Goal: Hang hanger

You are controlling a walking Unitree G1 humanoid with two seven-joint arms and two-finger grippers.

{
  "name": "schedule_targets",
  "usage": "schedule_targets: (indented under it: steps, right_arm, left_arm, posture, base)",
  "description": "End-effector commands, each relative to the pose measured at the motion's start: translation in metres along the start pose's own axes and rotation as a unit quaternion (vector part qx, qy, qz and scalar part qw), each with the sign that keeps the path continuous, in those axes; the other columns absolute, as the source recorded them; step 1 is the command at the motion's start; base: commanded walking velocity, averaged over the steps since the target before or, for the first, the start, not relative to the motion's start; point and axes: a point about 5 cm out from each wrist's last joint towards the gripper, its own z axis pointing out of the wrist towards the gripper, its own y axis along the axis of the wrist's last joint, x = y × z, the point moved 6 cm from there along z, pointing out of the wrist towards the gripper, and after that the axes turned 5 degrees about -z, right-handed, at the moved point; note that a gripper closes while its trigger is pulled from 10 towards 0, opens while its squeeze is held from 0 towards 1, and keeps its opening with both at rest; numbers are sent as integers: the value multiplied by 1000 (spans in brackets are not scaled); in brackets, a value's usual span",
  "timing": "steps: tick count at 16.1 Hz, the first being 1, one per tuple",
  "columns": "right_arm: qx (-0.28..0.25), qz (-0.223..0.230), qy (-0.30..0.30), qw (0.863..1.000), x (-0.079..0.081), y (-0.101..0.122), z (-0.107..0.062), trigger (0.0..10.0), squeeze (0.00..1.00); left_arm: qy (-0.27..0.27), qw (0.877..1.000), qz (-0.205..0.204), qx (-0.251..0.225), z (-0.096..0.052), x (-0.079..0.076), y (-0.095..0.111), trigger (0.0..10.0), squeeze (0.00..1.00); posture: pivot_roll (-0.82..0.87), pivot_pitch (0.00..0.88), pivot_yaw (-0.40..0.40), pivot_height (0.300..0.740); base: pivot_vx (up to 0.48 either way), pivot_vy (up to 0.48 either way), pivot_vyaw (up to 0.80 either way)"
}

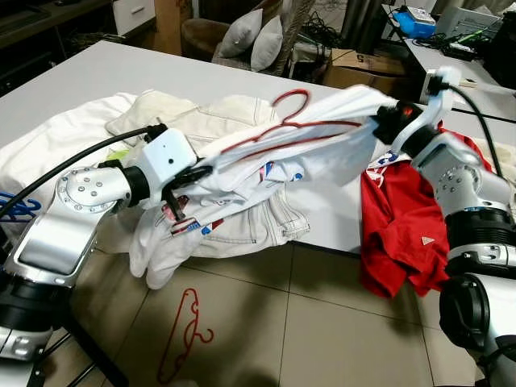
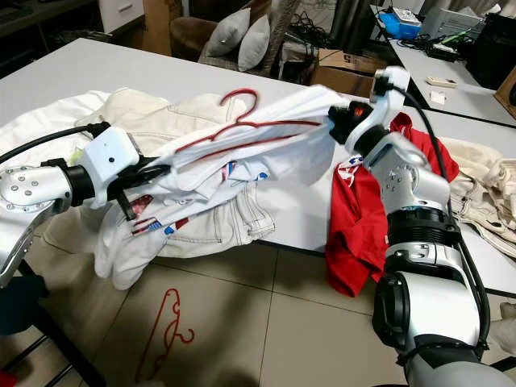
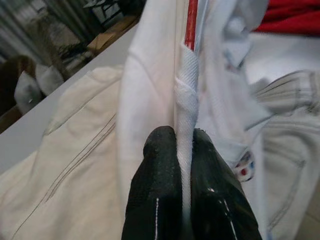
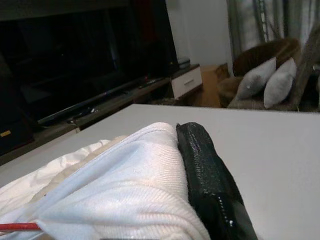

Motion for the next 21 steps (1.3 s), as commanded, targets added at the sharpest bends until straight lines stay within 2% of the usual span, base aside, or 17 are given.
schedule_targets:
  steps: [1,2,3,4,5,9,10,11,12,14,15,17,19,21]
  right_arm:
    - [-24,-6,-20,999,-10,16,-8,3569,0]
    - [-30,7,-51,998,-21,17,-10,9529,0]
    - [-32,18,-59,998,-23,17,-10,8471,0]
    - [-34,28,-55,998,-21,15,-10,3412,0]
    - [-34,31,-46,998,-16,12,-9,0,0]
    - [-34,29,-27,999,-6,7,-8,0,0]
    - [-34,28,-21,999,-3,6,-8,0,0]
    - [-33,24,-29,999,-4,4,-9,0,0]
    - [-33,22,-34,999,-6,3,-9,0,0]
    - [-34,22,-42,998,-9,5,-9,0,0]
    - [-30,16,-44,998,-11,5,-10,0,0]
    - [-4,-19,-45,999,-15,-1,-15,0,0]
    - [2,-29,-45,999,-18,-1,-18,0,0]
    - [43,-122,-35,991,-17,-9,-19,0,0]
  left_arm:
    - [13,1000,14,19,-1,7,-4,0,0]
    - [19,997,73,26,-2,9,-3,0,0]
    - [38,994,103,29,-2,15,-1,0,0]
    - [54,991,116,23,-1,19,2,0,0]
    - [62,990,124,25,0,19,3,0,0]
    - [66,990,125,26,7,13,2,0,0]
    - [46,990,134,22,9,6,2,0,0]
    - [-20,990,138,-3,8,-14,6,0,0]
    - [-28,991,129,-16,7,-16,8,0,0]
    - [-84,989,125,-9,-7,-24,3,0,0]
    - [-95,988,122,0,-11,-24,-1,0,0]
    - [-71,988,132,40,-17,-7,-15,0,0]
    - [-37,987,141,67,-21,9,-24,0,0]
    - [-70,985,140,70,-24,0,-25,0,0]
  posture:
    - [194,0,-123,740]
    - [197,0,-119,740]
    - [199,0,-116,740]
    - [199,0,-116,740]
    - [201,0,-110,740]
    - [209,0,-99,740]
    - [210,0,-95,740]
    - [212,0,-92,740]
    - [207,0,-91,740]
    - [188,0,-86,740]
    - [187,0,-88,740]
    - [185,0,-95,740]
    - [185,0,-98,740]
    - [184,0,-97,740]
  base:
    - [0,0,0]
    - [0,0,0]
    - [0,0,0]
    - [0,0,0]
    - [0,0,0]
    - [0,0,0]
    - [0,0,0]
    - [0,0,0]
    - [0,0,0]
    - [0,0,0]
    - [0,0,0]
    - [0,0,0]
    - [0,0,0]
    - [0,0,0]
